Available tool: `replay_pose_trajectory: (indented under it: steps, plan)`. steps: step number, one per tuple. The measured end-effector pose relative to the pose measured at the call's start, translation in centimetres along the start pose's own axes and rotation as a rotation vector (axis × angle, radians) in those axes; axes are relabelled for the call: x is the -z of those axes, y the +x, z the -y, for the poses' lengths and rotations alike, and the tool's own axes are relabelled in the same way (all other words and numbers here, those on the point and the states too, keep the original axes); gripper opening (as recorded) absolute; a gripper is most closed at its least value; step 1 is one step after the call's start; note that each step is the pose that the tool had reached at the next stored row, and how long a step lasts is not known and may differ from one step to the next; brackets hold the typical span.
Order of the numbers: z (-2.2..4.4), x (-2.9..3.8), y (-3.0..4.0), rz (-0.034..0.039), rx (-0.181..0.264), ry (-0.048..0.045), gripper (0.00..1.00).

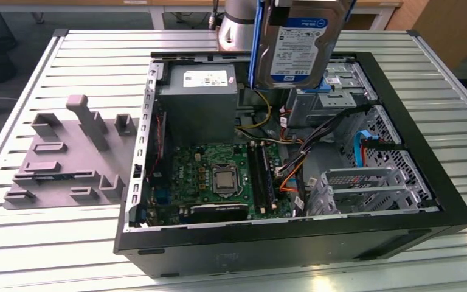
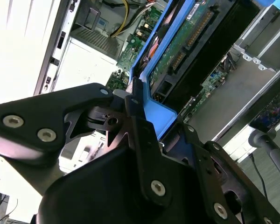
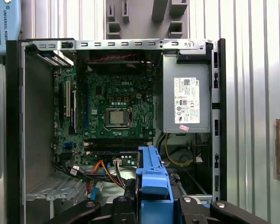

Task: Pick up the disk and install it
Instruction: 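Pick up the disk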

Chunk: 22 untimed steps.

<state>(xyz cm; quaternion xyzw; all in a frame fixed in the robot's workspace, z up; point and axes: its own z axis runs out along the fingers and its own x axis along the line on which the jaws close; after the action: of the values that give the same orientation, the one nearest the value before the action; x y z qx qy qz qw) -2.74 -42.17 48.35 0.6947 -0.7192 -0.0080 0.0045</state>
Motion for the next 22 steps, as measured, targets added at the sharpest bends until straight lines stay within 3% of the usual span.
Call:
replay_pose_trajectory:
  steps: [4, 14, 19, 22]
  plan:
    - [0.01, 0.0, 0.12, -0.0001, 0.0, 0.0, 0.36]
    - [0.03, -0.03, 2.73, 0.0002, 0.0, 0.0, 0.36]
    - [0.03, -0.03, 3.07, 0.0, 0.0, -0.0001, 0.36]
    - [0.04, -0.07, 3.82, 0.0026, 0.0, 0.0004, 0.36]
